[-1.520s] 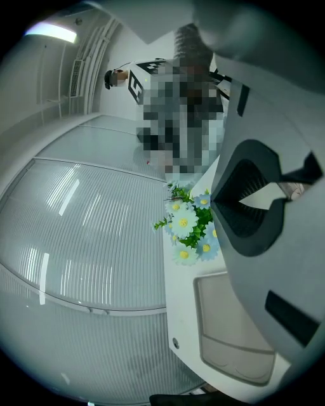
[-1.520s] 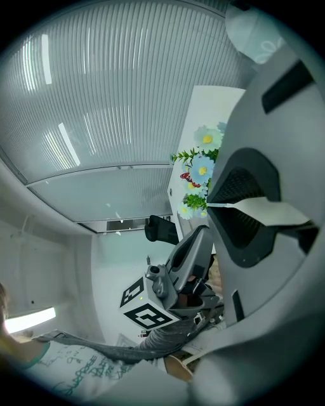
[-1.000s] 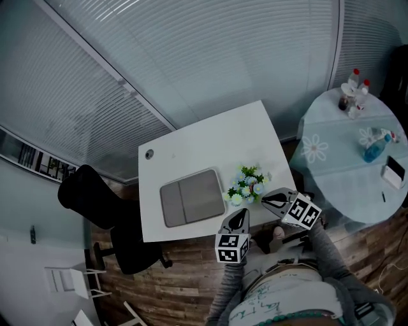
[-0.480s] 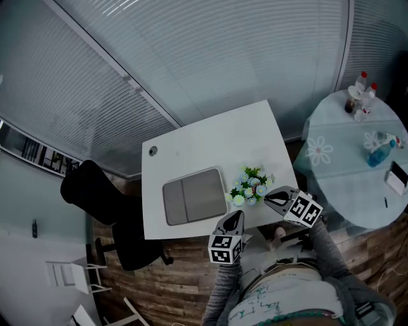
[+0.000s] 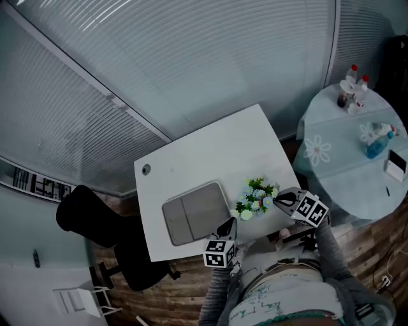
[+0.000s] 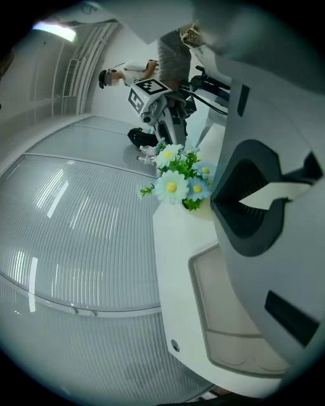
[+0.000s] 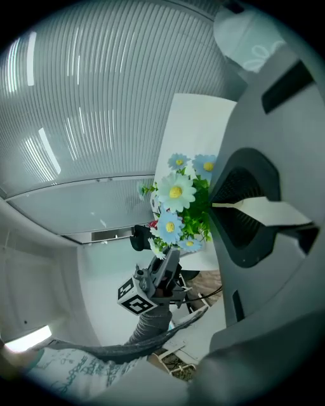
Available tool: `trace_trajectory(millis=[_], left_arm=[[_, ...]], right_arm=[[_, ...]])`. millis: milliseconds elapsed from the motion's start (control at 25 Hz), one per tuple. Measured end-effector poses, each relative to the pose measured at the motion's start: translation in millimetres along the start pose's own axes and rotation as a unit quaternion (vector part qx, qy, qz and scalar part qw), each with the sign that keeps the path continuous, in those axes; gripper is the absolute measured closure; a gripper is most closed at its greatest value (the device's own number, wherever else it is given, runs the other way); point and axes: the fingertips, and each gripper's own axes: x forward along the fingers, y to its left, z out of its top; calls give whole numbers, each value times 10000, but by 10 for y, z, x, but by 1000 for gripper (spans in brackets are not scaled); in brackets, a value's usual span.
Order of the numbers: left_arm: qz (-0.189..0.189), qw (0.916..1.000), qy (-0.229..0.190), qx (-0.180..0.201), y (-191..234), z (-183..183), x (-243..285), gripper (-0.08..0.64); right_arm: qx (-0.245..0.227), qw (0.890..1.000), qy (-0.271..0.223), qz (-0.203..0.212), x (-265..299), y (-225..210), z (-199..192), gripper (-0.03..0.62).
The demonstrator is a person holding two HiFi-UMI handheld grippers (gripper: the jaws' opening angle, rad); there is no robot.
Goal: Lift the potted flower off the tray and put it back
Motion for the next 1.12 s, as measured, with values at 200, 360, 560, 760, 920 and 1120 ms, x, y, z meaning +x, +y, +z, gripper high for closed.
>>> trace_trajectory(millis=[200, 360, 560, 760, 920, 1120], left_arm=[[-312, 9994, 50, 144, 204, 82, 97, 549], [-627, 9976, 73, 294, 266, 142, 208, 549], [-1130, 9911, 100, 691, 270, 209, 313, 549], [-1643, 9806, 74, 1064, 273, 251, 426, 549], [-2064, 9682, 91, 1409, 276, 249, 508, 549], [-2412, 9574, 112, 1580, 262, 258, 573, 549]], right_arm=[[273, 9995, 40, -164, 132, -80, 13, 560], [398, 9988, 99, -255, 209, -102, 46, 560], [475, 9980, 183, -363, 250, -137, 22, 560], [503, 9978, 228, -371, 272, -184, 6, 560], [460, 9981, 283, -285, 307, -198, -2, 559], [469, 9979, 356, -256, 329, -197, -33, 558]])
